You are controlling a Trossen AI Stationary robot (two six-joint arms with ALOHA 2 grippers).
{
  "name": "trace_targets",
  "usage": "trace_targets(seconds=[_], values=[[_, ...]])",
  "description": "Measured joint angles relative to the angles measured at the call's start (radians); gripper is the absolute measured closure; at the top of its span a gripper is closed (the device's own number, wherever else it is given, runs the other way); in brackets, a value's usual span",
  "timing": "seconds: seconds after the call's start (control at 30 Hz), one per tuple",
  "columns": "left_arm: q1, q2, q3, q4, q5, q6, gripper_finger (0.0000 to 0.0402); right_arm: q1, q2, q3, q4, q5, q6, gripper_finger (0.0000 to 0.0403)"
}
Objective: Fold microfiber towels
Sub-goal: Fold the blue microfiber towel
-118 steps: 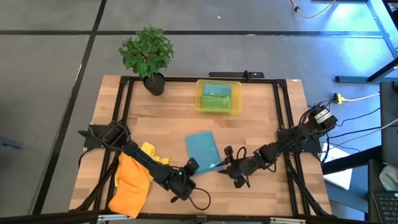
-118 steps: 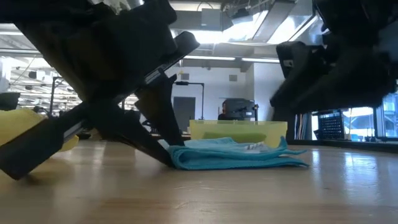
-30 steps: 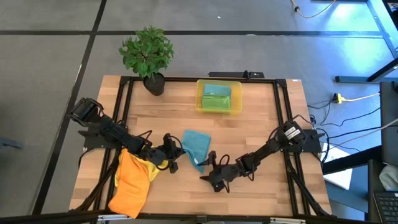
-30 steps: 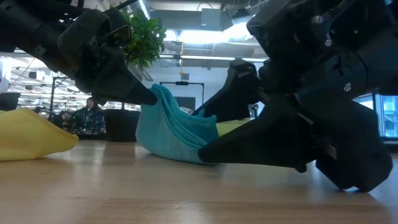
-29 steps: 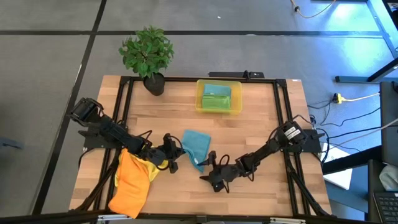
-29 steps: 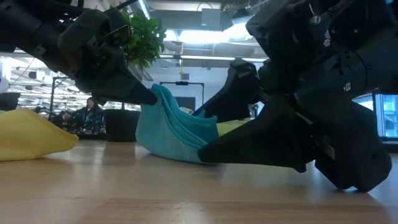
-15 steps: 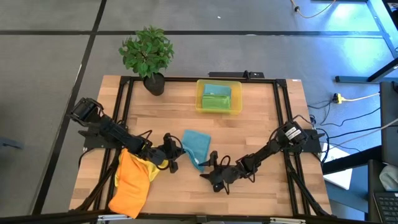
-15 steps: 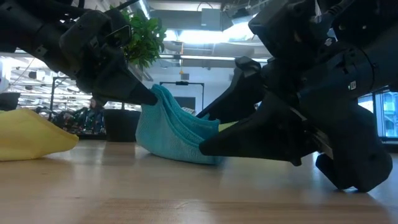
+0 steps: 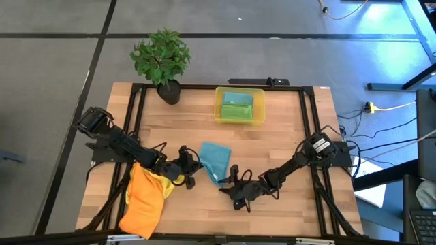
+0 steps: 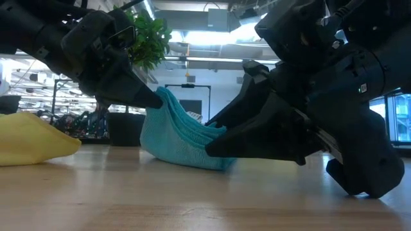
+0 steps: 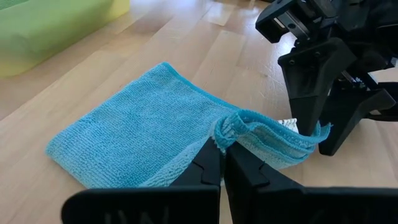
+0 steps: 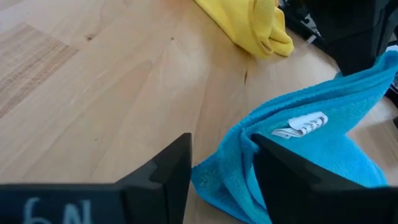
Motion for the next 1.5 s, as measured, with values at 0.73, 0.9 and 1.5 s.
trace_targets(seconds=[0.73,0.9,1.5], values=[[0.0,0.0,0.001,0.008,0.0,0.0,0.0401,-0.008,-0.003,0.03,-0.119,-0.005,0.134,0.0369],[-0.001,0.0,0.001,0.009,0.005,0.0,0.0401,-0.008,-0.028,0.036,-0.155,-0.002,0.173,0.0386],[-0.184,0.0,0.007,-0.009,0.209,-0.04,0.0401,0.121,-0.164,0.036,-0.494,-0.084,0.426,0.0395]])
